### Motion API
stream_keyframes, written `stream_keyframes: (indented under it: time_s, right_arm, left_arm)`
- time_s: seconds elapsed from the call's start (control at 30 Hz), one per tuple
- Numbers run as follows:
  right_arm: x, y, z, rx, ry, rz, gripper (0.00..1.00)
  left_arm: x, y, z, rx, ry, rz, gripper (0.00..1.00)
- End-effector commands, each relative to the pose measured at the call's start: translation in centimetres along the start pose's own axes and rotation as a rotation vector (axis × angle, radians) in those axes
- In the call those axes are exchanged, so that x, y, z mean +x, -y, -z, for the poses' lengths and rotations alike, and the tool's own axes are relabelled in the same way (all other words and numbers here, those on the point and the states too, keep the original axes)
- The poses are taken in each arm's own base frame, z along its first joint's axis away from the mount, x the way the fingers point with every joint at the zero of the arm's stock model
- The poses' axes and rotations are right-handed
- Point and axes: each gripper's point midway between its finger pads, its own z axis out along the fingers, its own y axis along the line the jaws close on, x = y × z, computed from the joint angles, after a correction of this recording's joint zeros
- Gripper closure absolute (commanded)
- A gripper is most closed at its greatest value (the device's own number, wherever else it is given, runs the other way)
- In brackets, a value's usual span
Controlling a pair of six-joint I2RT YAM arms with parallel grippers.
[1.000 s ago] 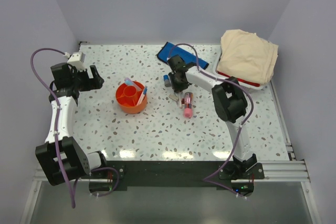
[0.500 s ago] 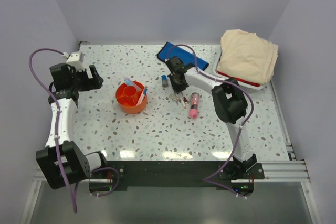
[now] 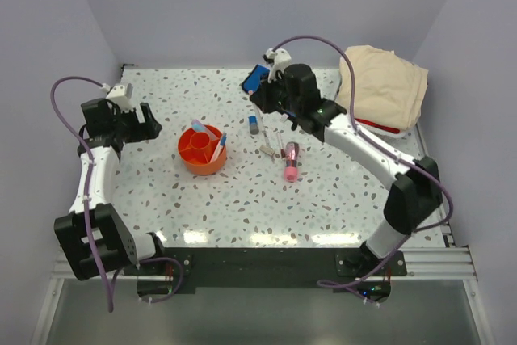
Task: Sort the stationery into containers
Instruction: Place the pen in the storage box.
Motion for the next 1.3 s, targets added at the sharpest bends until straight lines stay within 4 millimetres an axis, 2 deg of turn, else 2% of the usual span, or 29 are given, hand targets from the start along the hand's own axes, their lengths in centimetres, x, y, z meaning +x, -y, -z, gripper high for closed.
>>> stream_keyframes:
  time_s: [0.0,0.03,0.07,0.1,0.17,0.3,0.47,0.7,0.9,1.07,1.23,1.27]
  right_arm:
    - [-5.0,-10.4,1.4,-0.298,0.414,0.14,1.0]
    - [-4.8,-11.5,1.5,-0.325,0.444,0.157,1.0]
    - [-6.2,-12.7,2.2,-0.359,0.551,0.182,1.0]
    - [-5.0,-13.8,2.2,-0.385,0.561,0.196,1.0]
    - [-5.0,-15.2,2.0,-0.412,0.639,0.216,1.0]
    - [-3.2,-15.7,0.6,-0.418,0.682,0.223,1.0]
    - [-2.2,-15.4,-1.1,-0.398,0.706,0.225,1.0]
    - [0.3,-14.8,-2.7,-0.392,0.689,0.22,1.0]
    - [2.8,-13.0,-3.4,-0.334,0.653,0.177,1.0]
    - [5.0,-11.7,-5.1,-0.278,0.604,0.156,1.0]
    - [6.3,-11.0,-5.9,-0.254,0.575,0.162,1.0]
    - [6.5,-10.9,-5.9,-0.256,0.568,0.162,0.85]
  left_arm:
    - [0.0,-0.5,-0.9,0.005,-0.025,0.024,0.12]
    - [-0.1,-0.5,-0.9,0.005,-0.027,0.026,0.12]
    - [0.1,-0.6,-1.1,0.006,-0.037,0.027,0.12]
    - [0.4,-0.7,-1.2,0.004,-0.046,0.03,0.12]
    - [0.4,-0.9,-1.4,0.001,-0.059,0.025,0.12]
    - [0.7,-1.2,-1.7,-0.007,-0.086,0.017,0.12]
    - [-0.2,-1.4,-1.8,-0.012,-0.077,0.008,0.12]
    - [0.4,-1.5,-2.0,-0.013,-0.09,0.017,0.12]
    - [0.3,-1.5,-2.1,-0.009,-0.104,0.016,0.12]
    - [-0.2,-1.7,-2.6,-0.007,-0.106,0.016,0.12]
    - [-0.3,-1.8,-2.8,-0.006,-0.107,0.017,0.12]
    - [-0.3,-1.7,-2.7,-0.004,-0.107,0.017,0.12]
